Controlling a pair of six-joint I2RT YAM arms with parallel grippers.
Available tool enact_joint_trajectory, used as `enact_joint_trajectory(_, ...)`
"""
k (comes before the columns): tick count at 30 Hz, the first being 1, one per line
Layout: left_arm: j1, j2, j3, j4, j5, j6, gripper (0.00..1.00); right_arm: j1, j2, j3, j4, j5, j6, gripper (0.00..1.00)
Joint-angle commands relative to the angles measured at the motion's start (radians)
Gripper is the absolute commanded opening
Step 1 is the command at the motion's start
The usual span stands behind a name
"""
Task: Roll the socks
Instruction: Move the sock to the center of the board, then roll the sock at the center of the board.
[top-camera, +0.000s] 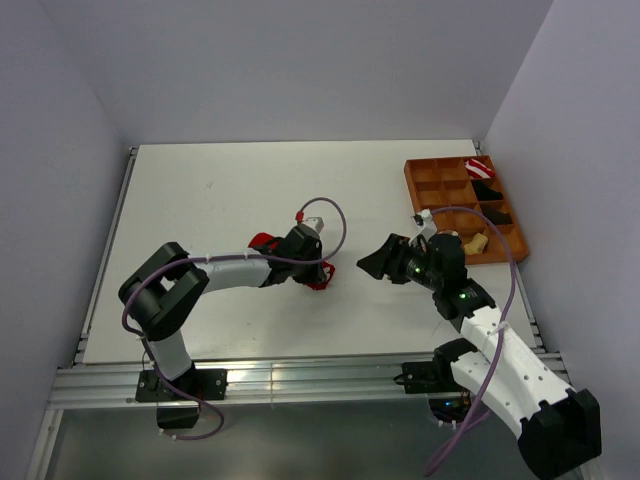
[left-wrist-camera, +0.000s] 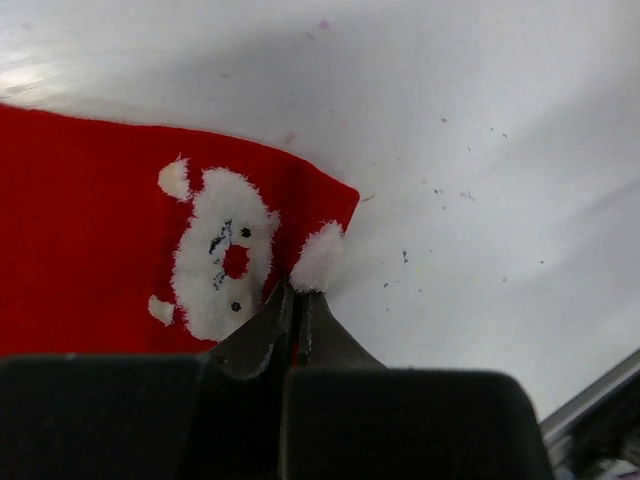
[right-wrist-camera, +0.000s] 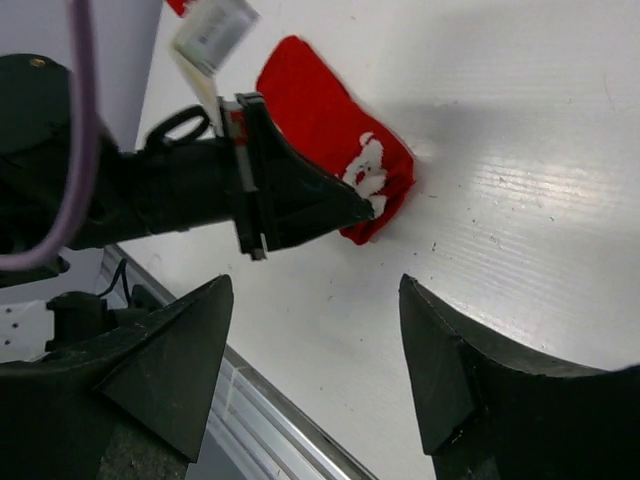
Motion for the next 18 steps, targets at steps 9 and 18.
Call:
enact_joint_trajectory(9, 0.126, -0.074, -0.117, 0.235, 0.281, -0.199, 0.0, 0.24, 0.265, 0.024, 0.145, 0.323, 0.198, 0.72)
enact_joint_trajectory(18, 0.129, -0.074, -0.129, 0.268, 0.27, -0.188, 0.0, 0.309, 0.542, 0.127, 0.204, 0.392, 0.321, 0.68)
